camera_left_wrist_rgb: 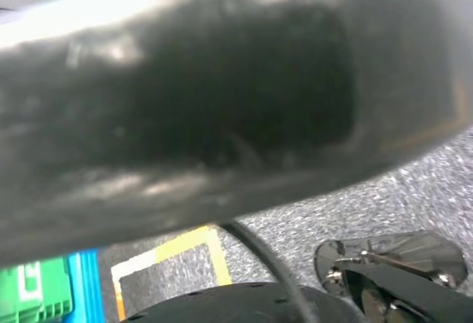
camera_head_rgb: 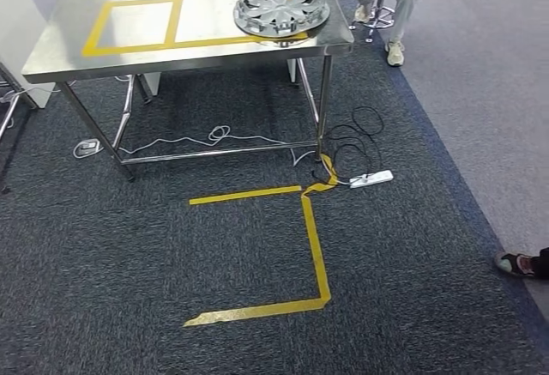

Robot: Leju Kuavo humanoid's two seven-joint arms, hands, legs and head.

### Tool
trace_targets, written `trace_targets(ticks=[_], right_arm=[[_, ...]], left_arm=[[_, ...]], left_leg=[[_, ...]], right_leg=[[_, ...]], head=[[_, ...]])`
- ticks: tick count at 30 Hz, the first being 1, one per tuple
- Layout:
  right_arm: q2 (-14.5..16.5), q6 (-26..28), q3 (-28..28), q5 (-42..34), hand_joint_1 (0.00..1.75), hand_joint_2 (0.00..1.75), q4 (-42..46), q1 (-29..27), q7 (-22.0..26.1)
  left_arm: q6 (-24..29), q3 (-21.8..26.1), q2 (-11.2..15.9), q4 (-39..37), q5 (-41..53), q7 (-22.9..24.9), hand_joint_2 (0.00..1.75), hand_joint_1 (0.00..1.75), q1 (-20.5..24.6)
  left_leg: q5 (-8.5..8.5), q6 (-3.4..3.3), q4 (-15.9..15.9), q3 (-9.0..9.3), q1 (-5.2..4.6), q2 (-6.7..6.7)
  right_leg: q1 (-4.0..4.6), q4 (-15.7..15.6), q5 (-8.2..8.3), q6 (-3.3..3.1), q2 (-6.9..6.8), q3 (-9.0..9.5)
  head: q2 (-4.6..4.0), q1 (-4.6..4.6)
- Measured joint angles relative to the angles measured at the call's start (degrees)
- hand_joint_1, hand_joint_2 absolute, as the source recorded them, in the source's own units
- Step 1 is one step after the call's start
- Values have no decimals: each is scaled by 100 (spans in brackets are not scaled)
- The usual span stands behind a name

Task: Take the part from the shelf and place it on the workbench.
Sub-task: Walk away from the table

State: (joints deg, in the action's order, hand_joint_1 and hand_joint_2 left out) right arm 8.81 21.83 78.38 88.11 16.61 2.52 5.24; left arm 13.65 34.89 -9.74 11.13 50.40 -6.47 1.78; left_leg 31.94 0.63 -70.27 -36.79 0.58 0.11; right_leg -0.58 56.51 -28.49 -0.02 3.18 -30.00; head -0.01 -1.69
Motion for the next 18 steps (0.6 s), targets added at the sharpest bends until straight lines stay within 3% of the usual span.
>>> trace_targets(ticks=[2,4,6,7,9,11,12,13,14,15,18], right_arm=[[-4,9,0,0,0,0,-12,11,-11],[-8,19,0,1,0,0,-27,26,-11],[-15,23,0,2,0,0,-38,20,-12],[-22,23,0,2,0,0,-43,10,-12],[-37,23,0,2,0,0,-53,10,-13],[-42,23,-1,4,0,0,-61,31,-13],[-43,24,-1,5,0,0,-64,37,-13],[-46,25,-1,5,0,0,-67,33,-14],[-52,26,0,5,0,0,-67,24,-16],[-63,27,1,5,0,0,-67,15,-19],[-88,34,1,11,0,0,-69,24,-31]], left_arm=[[-7,3,7,0,0,0,0,0,-4],[-9,5,14,0,0,1,0,0,-3],[-10,7,11,0,-1,2,0,0,8],[-9,8,9,0,-1,2,0,0,14],[-7,9,3,0,0,1,0,0,17],[-6,10,2,0,0,0,0,0,6],[-6,10,1,0,-1,0,0,0,-1],[-6,10,0,0,-1,0,0,0,-7],[-5,10,-1,0,-1,0,0,0,-8],[-5,10,-4,0,-2,0,0,0,-5],[-5,11,-11,0,-4,-2,0,0,5]], left_leg=[[-348,-106,792,387,-5,-247],[-441,-179,1210,576,-12,-441],[-427,-197,1284,597,-14,-374],[-444,-207,1330,611,-6,-307],[-485,-245,1428,639,14,-159],[-494,-271,1447,634,0,-3],[-493,-273,1444,627,-6,79],[-492,-273,1440,623,-10,153],[-491,-271,1435,620,-11,215],[-487,-264,1427,620,-11,271],[-448,-195,1368,621,-34,394]], right_leg=[[13,11,3,15,146,-4],[-1,25,17,73,275,-52],[-22,12,44,161,382,-114],[-22,26,29,196,336,-148],[-7,304,-183,251,59,-323],[-13,1017,-587,301,-215,-671],[-20,1374,-739,327,-256,-837],[-27,1576,-787,348,-273,-918],[-34,1554,-722,361,-287,-882],[-39,1296,-564,367,-315,-723],[-32,156,-121,309,-507,-60]], head=[[-1,7],[-1,-2],[-1,-17],[0,-16],[1,12],[0,36],[-1,37],[-1,37],[-1,38],[-1,38],[0,33]])
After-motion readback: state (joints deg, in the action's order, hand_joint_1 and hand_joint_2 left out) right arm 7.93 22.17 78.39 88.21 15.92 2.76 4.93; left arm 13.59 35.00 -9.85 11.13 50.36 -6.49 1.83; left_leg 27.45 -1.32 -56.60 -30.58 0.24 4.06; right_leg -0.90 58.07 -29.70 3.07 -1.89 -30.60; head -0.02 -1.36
